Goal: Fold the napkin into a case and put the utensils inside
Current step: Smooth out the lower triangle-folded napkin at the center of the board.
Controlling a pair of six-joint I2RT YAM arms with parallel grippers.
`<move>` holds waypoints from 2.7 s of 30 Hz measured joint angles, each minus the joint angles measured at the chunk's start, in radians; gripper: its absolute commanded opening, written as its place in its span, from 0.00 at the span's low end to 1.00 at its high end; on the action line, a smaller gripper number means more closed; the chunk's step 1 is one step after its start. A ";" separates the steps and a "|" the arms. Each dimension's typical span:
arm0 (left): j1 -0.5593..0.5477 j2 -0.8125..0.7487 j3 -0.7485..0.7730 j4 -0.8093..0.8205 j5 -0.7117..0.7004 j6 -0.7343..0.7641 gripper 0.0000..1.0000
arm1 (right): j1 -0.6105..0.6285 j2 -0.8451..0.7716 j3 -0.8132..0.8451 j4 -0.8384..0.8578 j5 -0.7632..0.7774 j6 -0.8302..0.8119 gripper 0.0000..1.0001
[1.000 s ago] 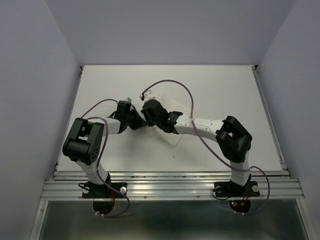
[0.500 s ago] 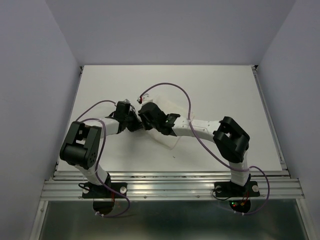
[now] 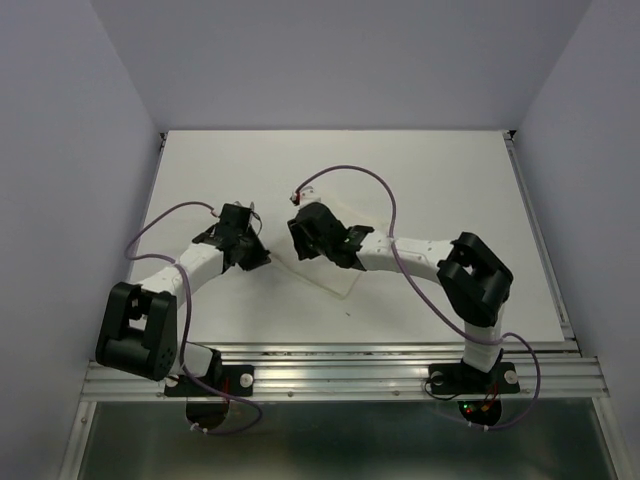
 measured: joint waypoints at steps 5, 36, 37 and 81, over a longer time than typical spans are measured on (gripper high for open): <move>0.007 -0.057 0.000 -0.032 -0.014 -0.013 0.80 | -0.074 -0.106 -0.101 0.000 -0.021 0.027 0.47; 0.010 0.180 0.035 0.121 0.040 -0.010 0.00 | -0.109 -0.203 -0.344 -0.046 -0.184 0.017 0.48; 0.010 0.182 0.036 0.121 0.040 -0.008 0.00 | -0.108 -0.194 -0.342 -0.046 -0.186 0.014 0.40; -0.087 0.451 0.422 0.080 0.105 0.080 0.64 | -0.365 -0.250 -0.419 -0.045 -0.129 0.198 0.36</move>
